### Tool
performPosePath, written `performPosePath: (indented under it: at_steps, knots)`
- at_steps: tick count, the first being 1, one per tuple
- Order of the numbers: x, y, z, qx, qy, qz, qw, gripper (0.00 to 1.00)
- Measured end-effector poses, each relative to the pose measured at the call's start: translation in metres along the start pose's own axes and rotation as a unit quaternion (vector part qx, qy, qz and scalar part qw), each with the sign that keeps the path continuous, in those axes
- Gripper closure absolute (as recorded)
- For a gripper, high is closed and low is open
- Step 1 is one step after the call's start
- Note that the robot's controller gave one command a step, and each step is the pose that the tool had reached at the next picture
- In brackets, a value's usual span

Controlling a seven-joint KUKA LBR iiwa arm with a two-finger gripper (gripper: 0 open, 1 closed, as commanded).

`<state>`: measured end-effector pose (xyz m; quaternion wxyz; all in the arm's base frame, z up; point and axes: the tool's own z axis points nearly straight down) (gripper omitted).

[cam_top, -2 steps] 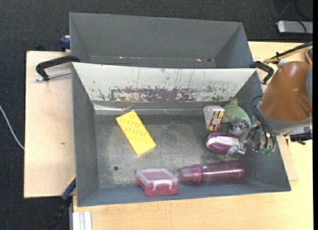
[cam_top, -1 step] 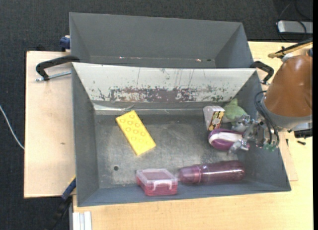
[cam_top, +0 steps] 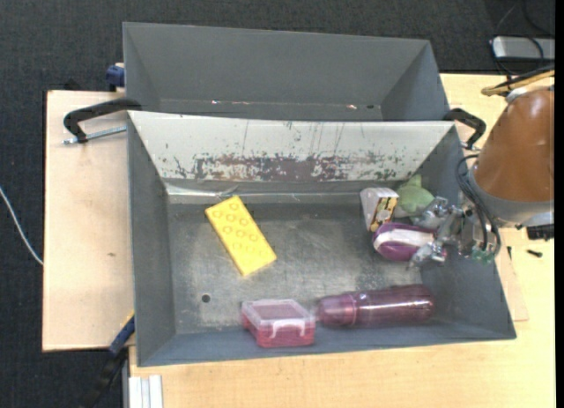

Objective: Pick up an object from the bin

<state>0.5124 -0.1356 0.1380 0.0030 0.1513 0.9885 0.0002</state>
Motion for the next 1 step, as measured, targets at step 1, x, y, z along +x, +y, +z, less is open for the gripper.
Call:
performPosePath:
  at_steps: [1]
  knots:
    - [0.0003, 0.0001, -0.0092, 0.0, 0.0012, 0.0, 1.0, 1.0]
